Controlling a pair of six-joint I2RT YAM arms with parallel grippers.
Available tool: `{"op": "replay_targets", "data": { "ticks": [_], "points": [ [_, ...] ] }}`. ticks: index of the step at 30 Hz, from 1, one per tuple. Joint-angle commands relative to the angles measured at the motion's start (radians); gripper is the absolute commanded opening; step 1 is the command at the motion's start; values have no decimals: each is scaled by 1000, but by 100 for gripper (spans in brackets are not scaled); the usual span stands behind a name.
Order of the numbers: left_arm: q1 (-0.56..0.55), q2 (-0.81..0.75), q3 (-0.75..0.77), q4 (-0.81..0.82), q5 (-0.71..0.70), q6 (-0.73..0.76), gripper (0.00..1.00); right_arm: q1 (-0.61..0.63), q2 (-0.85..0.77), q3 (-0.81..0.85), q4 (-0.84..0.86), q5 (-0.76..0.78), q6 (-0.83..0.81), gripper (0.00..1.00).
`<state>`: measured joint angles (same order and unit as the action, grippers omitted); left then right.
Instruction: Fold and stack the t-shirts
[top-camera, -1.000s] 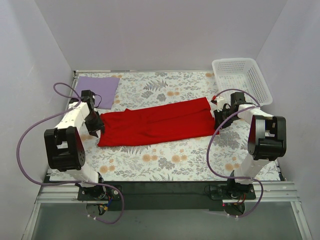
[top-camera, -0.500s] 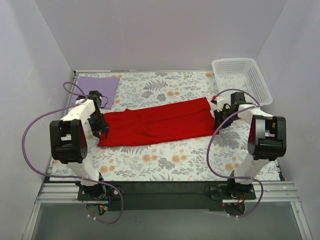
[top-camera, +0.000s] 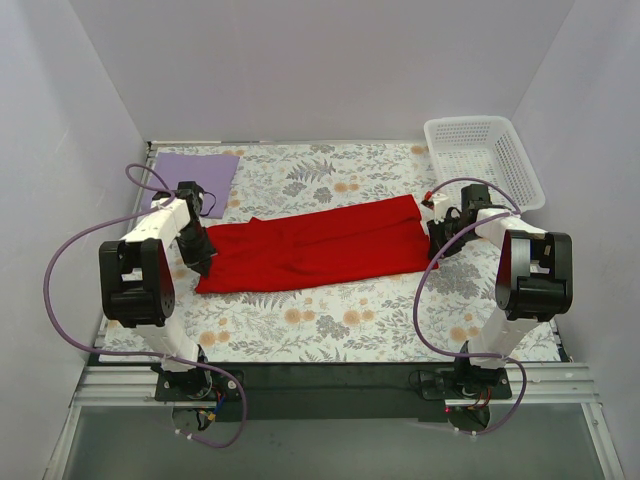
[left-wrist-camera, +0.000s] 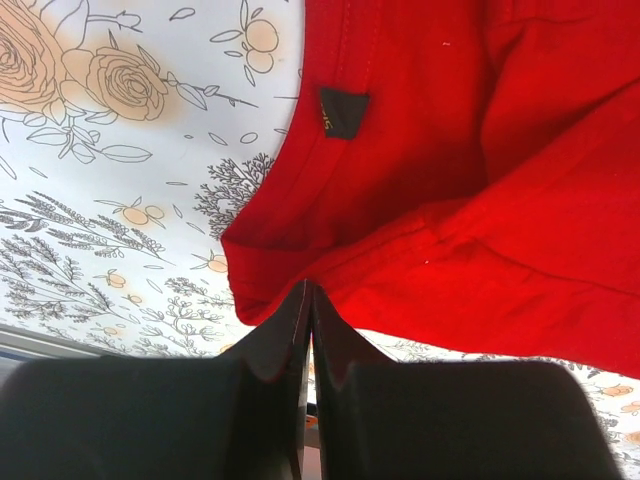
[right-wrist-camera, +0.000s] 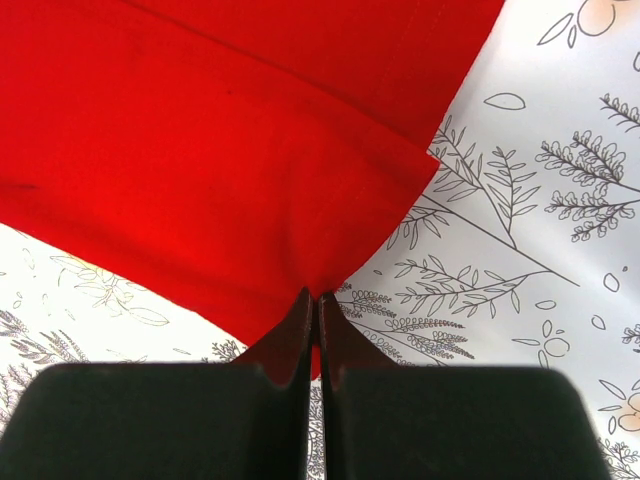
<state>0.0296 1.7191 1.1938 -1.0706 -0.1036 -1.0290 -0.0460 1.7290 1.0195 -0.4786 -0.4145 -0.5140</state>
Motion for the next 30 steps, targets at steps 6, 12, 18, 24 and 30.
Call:
{"op": "replay_targets", "data": {
  "ticks": [6, 12, 18, 24, 30],
  "points": [
    [-3, -32, -3, 20, -10, 20, 0, -25, -22, 39, -29, 13, -11, 1],
    [-2, -9, -2, 23, 9, 26, 0, -38, -28, 40, -28, 17, -9, 1],
    [-2, -120, 49, 35, -38, 0, 12, -55, -25, 40, -26, 33, -14, 1],
    [15, -478, -45, 202, 62, -207, 85, -75, -29, 41, -26, 65, -21, 1],
    [61, -682, -242, 212, 151, -545, 82, -87, -23, 39, -26, 57, -21, 1]
  ]
}}
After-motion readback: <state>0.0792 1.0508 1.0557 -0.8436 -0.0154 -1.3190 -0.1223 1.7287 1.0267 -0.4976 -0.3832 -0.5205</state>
